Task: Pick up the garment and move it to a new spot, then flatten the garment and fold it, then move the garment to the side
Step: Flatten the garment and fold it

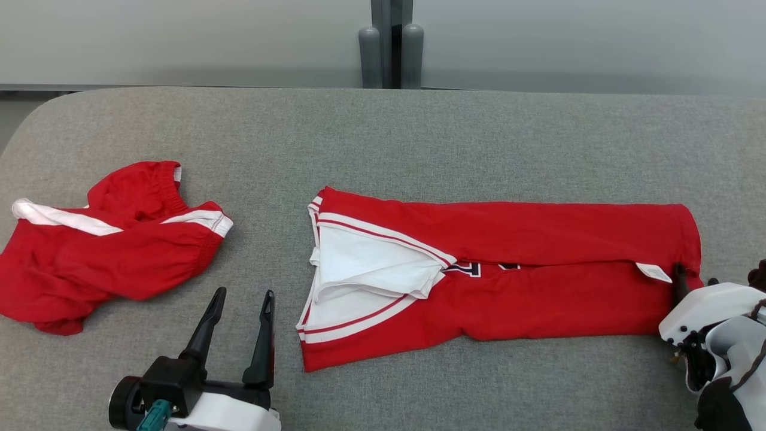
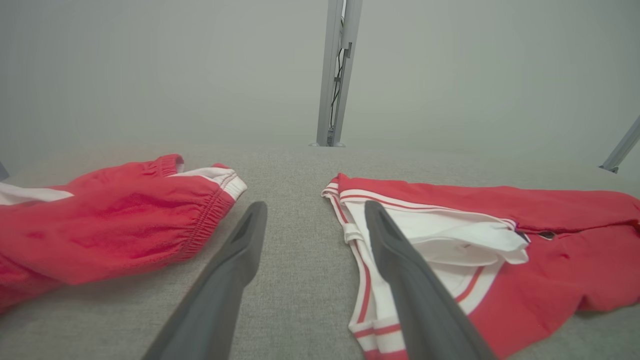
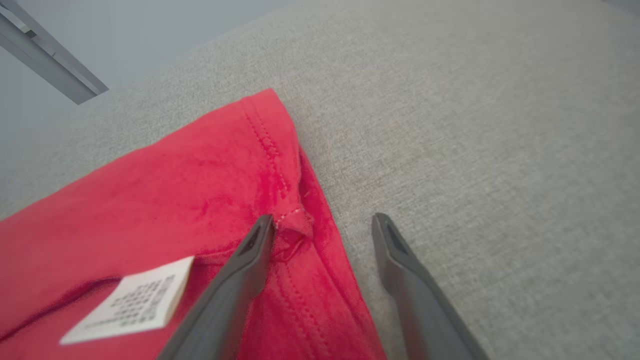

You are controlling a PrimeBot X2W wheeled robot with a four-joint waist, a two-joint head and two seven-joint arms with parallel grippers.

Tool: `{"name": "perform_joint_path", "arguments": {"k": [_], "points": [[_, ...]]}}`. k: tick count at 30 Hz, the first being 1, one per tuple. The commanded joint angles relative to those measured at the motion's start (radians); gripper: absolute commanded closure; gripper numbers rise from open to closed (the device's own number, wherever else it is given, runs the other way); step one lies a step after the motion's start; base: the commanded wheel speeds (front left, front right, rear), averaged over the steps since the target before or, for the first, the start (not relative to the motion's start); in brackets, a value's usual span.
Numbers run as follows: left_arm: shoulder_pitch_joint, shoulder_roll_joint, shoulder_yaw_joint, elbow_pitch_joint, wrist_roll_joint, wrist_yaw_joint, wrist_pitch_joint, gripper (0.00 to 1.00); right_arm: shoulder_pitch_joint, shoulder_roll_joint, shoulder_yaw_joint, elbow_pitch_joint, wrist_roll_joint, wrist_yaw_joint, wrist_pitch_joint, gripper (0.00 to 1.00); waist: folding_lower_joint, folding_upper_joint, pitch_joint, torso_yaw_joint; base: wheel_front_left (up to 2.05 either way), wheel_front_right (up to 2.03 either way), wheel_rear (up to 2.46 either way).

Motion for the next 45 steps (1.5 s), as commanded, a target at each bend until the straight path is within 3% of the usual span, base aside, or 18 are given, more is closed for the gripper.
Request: {"name": "perform_joint_path", "arguments": {"k": [1, 2, 3, 22, 28, 37, 45], "points": [[-0.019, 0.003, 0.003, 0.001, -0.002, -0.002, -0.002, 0.00, 0.009, 0.014, 0.008, 0.020, -0.007, 0.000, 0.011, 0.57, 0.0000, 0.0000, -0.001, 0.002, 0.00, 0.00, 0.00], [-0.022, 0.003, 0.004, -0.001, -0.003, -0.002, -0.002, 0.00, 0.005, 0.017, 0.012, 0.023, -0.005, 0.000, 0.007, 0.72, 0.0000, 0.0000, -0.001, 0.003, 0.00, 0.00, 0.00], [-0.024, 0.003, 0.005, -0.002, -0.003, -0.003, -0.002, 0.00, 0.002, 0.017, 0.015, 0.025, -0.002, 0.000, 0.003, 1.00, 0.0000, 0.0000, 0.000, 0.004, 0.00, 0.00, 0.00], [0.008, 0.003, 0.006, 0.006, -0.020, 0.006, -0.002, 0.00, -0.036, -0.118, 0.114, -0.025, 0.046, -0.001, -0.048, 1.00, 0.0000, 0.0000, -0.064, -0.014, 0.00, 0.00, 0.00], [0.027, 0.003, -0.006, 0.017, -0.032, 0.013, -0.002, 0.00, -0.014, -0.049, 0.228, -0.120, 0.122, 0.000, -0.007, 1.00, 0.0000, 0.0000, -0.111, -0.014, 0.00, 0.00, 0.00], [0.044, 0.003, -0.034, 0.031, -0.043, 0.018, -0.002, 0.00, 0.085, 0.034, 0.441, -0.383, 0.289, 0.000, 0.128, 1.00, 0.0000, 0.0000, -0.160, 0.027, 0.00, 0.00, 0.00], [0.038, 0.003, -0.067, 0.047, -0.052, 0.015, -0.002, 0.00, 0.130, 0.060, 0.506, -0.508, 0.361, 0.000, 0.216, 1.00, 0.0000, 0.0000, -0.171, 0.103, 0.00, 0.00, 0.00]]}}
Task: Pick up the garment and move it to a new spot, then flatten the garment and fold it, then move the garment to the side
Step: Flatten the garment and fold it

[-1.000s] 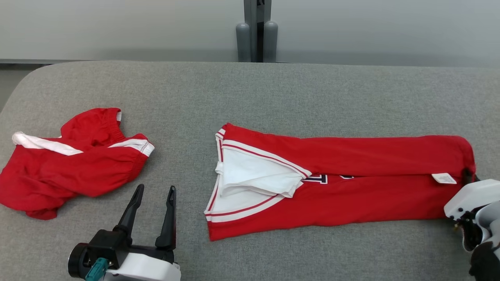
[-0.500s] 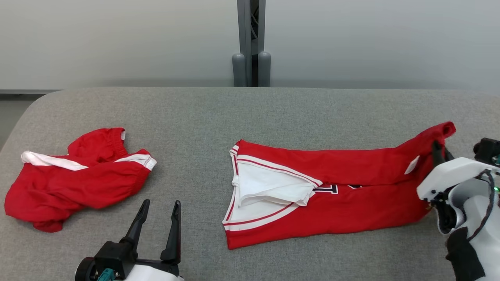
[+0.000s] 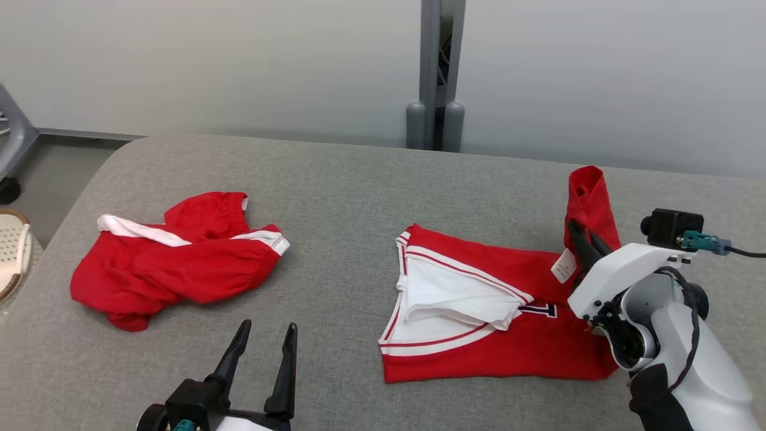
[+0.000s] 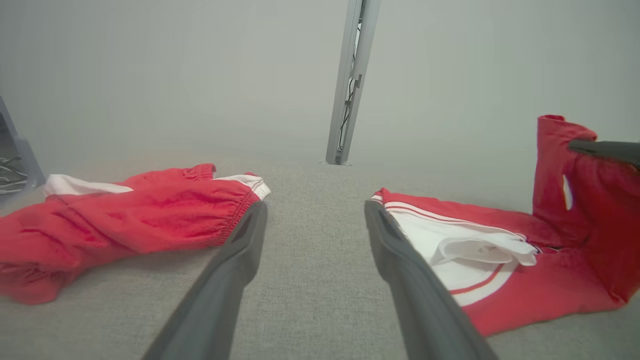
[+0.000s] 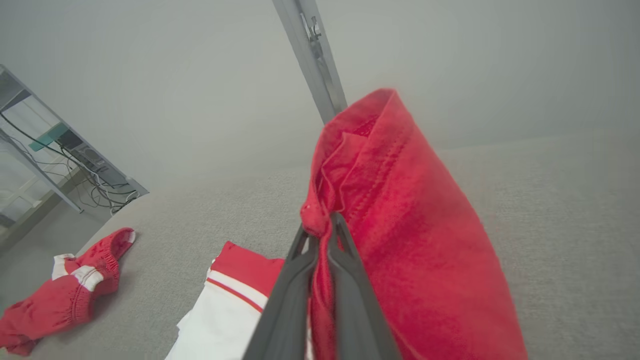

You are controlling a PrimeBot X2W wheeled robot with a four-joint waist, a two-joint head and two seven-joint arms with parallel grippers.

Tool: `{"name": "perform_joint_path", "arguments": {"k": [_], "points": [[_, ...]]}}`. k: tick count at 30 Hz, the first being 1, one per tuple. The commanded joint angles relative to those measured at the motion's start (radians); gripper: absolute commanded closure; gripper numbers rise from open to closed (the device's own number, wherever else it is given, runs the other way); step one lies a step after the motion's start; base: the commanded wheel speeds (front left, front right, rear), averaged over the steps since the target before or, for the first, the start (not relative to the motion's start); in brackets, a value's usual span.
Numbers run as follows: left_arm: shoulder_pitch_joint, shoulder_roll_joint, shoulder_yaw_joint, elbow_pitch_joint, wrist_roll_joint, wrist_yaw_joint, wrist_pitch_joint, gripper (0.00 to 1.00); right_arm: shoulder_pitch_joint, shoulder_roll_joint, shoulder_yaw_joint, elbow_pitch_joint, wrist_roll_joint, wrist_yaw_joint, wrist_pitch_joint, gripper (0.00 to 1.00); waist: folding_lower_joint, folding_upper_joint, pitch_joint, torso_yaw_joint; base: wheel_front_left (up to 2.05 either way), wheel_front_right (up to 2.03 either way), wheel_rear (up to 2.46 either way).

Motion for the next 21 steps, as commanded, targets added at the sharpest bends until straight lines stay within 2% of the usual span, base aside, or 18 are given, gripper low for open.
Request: {"name": "perform_joint_path", "arguments": {"k": [1, 6, 11, 21], "points": [[-0.008, 0.004, 0.000, 0.002, -0.002, 0.002, -0.002, 0.00, 0.009, 0.001, 0.002, -0.007, 0.005, 0.000, 0.007, 1.00, 0.0000, -0.0001, -0.004, 0.029, 0.00, 0.00, 0.00], [-0.021, 0.004, -0.010, 0.003, -0.008, 0.005, -0.002, 0.00, 0.014, 0.009, 0.033, -0.023, 0.025, 0.000, 0.036, 1.00, 0.0000, -0.0001, 0.006, 0.092, 0.00, 0.00, 0.00], [-0.022, 0.004, -0.016, 0.012, -0.014, 0.003, -0.002, 0.00, 0.017, 0.008, 0.114, -0.028, 0.105, 0.000, 0.046, 1.00, 0.0000, -0.0001, 0.015, 0.138, 0.00, 0.00, 0.00], [-0.043, 0.004, -0.022, 0.021, -0.023, 0.001, -0.002, 0.00, -0.036, 0.009, 0.267, 0.064, 0.237, 0.000, 0.019, 1.00, 0.0000, -0.0001, 0.032, 0.191, 0.00, 0.00, 0.00]]}}
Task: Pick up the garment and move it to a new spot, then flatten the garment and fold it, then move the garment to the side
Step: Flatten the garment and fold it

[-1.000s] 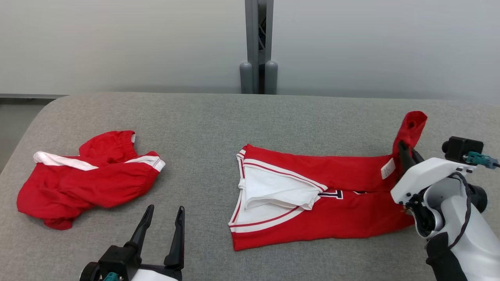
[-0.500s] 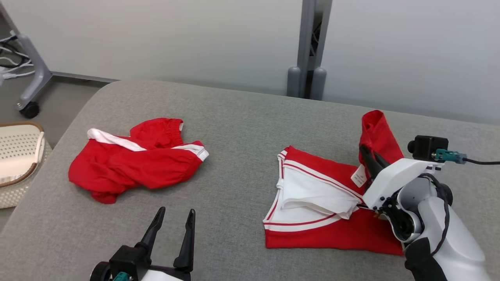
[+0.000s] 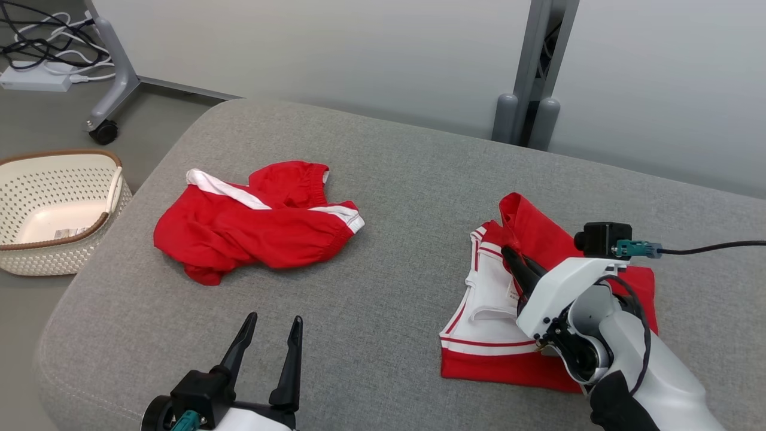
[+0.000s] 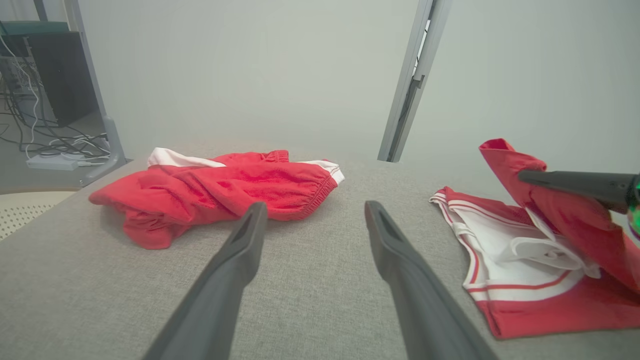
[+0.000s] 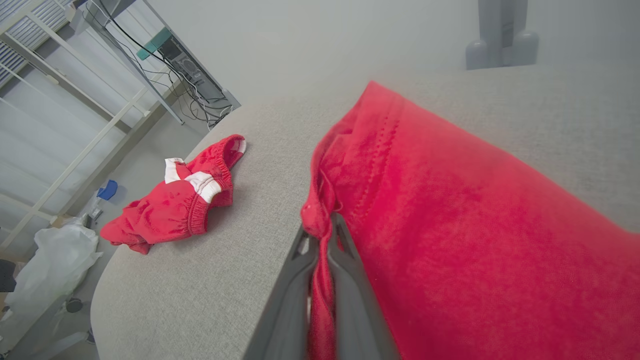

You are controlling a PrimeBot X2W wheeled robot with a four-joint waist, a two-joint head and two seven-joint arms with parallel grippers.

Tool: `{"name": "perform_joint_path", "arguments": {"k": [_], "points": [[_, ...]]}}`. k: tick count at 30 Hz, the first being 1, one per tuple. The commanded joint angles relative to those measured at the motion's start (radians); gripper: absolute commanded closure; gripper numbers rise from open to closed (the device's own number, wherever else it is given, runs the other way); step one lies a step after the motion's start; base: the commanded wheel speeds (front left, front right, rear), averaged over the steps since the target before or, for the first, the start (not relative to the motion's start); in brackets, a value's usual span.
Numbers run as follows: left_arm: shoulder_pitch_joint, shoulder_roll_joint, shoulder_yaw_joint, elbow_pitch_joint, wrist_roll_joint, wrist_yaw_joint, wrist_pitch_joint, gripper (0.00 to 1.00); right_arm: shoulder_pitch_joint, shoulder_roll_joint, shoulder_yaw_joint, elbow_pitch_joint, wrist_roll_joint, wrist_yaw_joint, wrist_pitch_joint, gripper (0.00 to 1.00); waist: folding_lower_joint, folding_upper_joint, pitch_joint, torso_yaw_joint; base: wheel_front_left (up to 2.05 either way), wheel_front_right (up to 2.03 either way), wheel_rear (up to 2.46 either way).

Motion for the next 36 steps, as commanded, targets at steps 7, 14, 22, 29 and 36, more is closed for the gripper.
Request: {"name": "perform_joint_path", "arguments": {"k": [7, 14, 22, 29, 36], "points": [[-0.024, 0.004, -0.010, 0.010, -0.013, 0.000, -0.002, 0.00, -0.064, -0.004, 0.109, 0.080, 0.102, 0.000, -0.041, 1.00, 0.0000, 0.0000, 0.014, 0.026, 0.00, 0.00, 0.00], [-0.036, 0.004, -0.016, 0.022, -0.023, 0.001, -0.002, 0.00, -0.109, -0.005, 0.217, 0.154, 0.205, 0.000, -0.072, 1.00, 0.0000, 0.0000, 0.025, 0.046, 0.00, 0.00, 0.00], [-0.036, 0.004, -0.018, 0.031, -0.028, 0.008, -0.002, 0.00, -0.146, -0.005, 0.316, 0.218, 0.311, 0.000, -0.126, 0.00, 0.0000, 0.0000, 0.018, 0.044, 0.00, 0.00, 0.00], [-0.019, 0.003, -0.004, 0.027, -0.024, 0.013, -0.002, 0.00, -0.160, -0.005, 0.342, 0.160, 0.493, 0.000, -0.179, 0.00, 0.0000, 0.0000, 0.002, -0.007, 0.00, 0.00, 0.00], [-0.009, 0.004, 0.008, 0.014, -0.025, 0.018, -0.002, 0.00, -0.209, -0.025, 0.365, 0.214, 0.421, 0.000, -0.306, 0.00, 0.0000, 0.0000, -0.014, -0.111, 0.00, 0.00, 0.00]]}}
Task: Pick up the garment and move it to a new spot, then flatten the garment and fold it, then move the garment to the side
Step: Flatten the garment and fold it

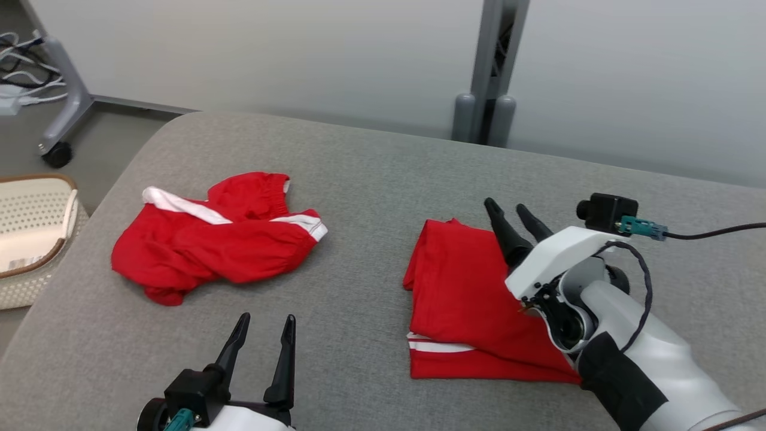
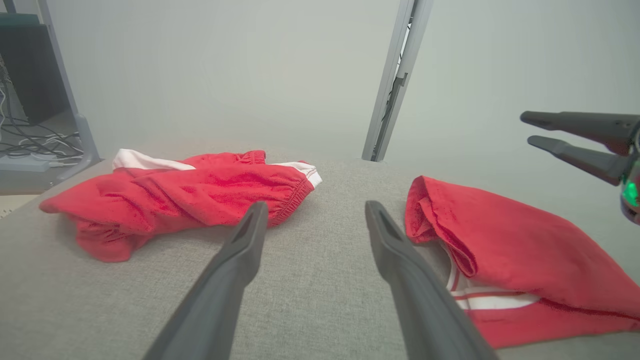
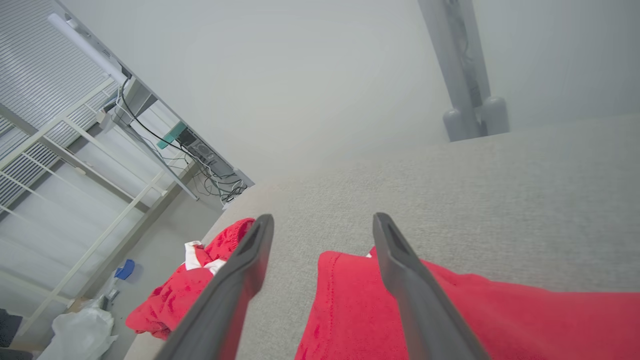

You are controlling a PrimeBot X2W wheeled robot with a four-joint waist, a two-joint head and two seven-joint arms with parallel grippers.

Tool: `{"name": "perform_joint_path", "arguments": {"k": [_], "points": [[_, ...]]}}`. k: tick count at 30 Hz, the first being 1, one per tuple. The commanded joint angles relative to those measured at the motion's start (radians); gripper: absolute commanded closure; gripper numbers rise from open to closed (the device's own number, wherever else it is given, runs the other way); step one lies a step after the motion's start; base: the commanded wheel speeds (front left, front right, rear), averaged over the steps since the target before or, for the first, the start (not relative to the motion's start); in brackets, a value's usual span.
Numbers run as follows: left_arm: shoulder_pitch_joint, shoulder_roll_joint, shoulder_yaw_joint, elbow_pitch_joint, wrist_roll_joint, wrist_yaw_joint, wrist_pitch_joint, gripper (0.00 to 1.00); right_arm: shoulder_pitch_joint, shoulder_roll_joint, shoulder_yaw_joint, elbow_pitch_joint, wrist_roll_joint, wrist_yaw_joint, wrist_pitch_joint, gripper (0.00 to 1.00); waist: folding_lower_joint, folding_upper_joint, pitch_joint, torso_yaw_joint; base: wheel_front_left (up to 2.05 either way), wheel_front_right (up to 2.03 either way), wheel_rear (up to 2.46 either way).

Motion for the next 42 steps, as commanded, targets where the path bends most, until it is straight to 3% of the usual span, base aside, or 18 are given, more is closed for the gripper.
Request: {"name": "perform_joint_path", "arguments": {"k": [1, 6, 10, 17, 22, 24, 33, 42], "points": [[0.003, 0.003, 0.006, -0.006, -0.006, 0.005, -0.002, 0.00, -0.001, -0.022, 0.003, 0.018, -0.028, 0.000, -0.019, 0.00, 0.0000, 0.0000, -0.011, -0.054, 0.00, 0.00, 0.00], [0.010, 0.004, 0.011, -0.008, -0.014, 0.013, -0.002, 0.00, 0.030, -0.059, -0.026, 0.053, -0.099, 0.000, -0.045, 0.00, 0.0000, 0.0000, -0.024, -0.131, 0.00, 0.00, 0.00], [0.013, 0.004, 0.010, -0.008, -0.021, 0.022, -0.002, 0.00, 0.078, -0.124, -0.116, -0.008, -0.209, 0.000, -0.046, 0.00, 0.0000, 0.0000, -0.032, -0.177, 0.00, 0.00, 0.00], [0.021, 0.004, 0.011, -0.007, -0.043, 0.038, -0.002, 0.00, 0.333, -0.173, -0.376, -0.273, -0.477, 0.000, -0.046, 0.00, 0.0000, 0.0000, -0.048, -0.229, 0.00, 0.00, 0.00], [0.034, 0.004, 0.022, -0.034, -0.054, 0.034, -0.002, 0.00, 0.521, -0.141, -0.551, -0.485, -0.716, 0.000, -0.046, 0.00, 0.0000, 0.0000, -0.054, -0.251, 0.00, 0.00, 0.00], [0.035, 0.019, 0.018, -0.045, -0.009, 0.044, -0.002, 0.00, 0.589, -0.118, -0.593, -0.561, -0.784, 0.000, -0.046, 0.00, 0.0000, 0.0000, -0.058, -0.256, 0.00, 0.00, 0.00], [0.084, 0.014, 0.054, -0.073, 0.009, 0.042, -0.002, 0.00, 0.762, -0.057, -0.635, -0.749, -0.950, 0.000, -0.046, 0.00, 0.0000, 0.0000, -0.092, -0.272, 0.00, 0.00, 0.00], [0.138, 0.008, 0.066, -0.068, 0.022, 0.018, -0.002, 0.00, 0.835, -0.028, -0.635, -0.775, -0.956, 0.000, -0.046, 0.00, 0.0000, 0.0000, -0.131, -0.268, 0.00, 0.00, 0.00]]}}
